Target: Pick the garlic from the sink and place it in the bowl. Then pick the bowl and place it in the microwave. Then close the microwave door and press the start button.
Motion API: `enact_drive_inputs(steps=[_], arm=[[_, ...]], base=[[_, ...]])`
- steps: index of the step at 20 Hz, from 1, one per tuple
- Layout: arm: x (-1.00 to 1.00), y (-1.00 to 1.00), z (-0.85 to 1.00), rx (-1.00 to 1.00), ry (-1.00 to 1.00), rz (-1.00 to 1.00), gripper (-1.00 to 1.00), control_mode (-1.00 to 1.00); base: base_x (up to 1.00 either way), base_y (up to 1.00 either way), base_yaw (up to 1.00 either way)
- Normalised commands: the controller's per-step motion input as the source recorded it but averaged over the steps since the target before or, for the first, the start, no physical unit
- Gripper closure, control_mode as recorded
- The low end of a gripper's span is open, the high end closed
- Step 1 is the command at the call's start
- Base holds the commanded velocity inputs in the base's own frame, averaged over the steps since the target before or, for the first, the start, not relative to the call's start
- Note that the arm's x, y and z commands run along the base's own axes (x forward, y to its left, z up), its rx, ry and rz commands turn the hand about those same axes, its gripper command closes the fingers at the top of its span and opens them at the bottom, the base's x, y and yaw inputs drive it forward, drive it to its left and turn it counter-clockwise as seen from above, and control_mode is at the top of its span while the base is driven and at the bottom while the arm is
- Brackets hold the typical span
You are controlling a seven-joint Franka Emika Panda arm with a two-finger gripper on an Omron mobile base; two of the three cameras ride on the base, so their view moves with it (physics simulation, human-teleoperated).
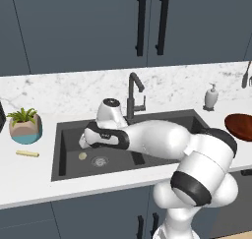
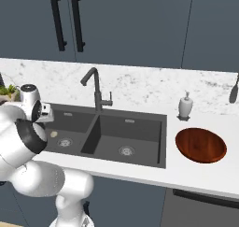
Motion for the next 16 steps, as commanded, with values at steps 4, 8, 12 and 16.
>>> enact_drive_inputs(steps=[4,8,12,16], arm=[[0.14,0.07,-0.41,0.00,-0.07,-0.06,-1.00,-1.00],[0.06,0.00,-0.40,-0.01,-0.14,-0.12,-1.00,-1.00],[0.22,0.00,-0.21,0.00,-0.09,-0.09,-1.00,-1.00],[0.38,0.01,0.00,0.00,0.06,-0.03,-1.00,-1.00]], base=[[0.00,0.00,0.00],[0.00,0.00,0.00],[0.00,0.00,0.00],[0.00,0.00,0.00]])
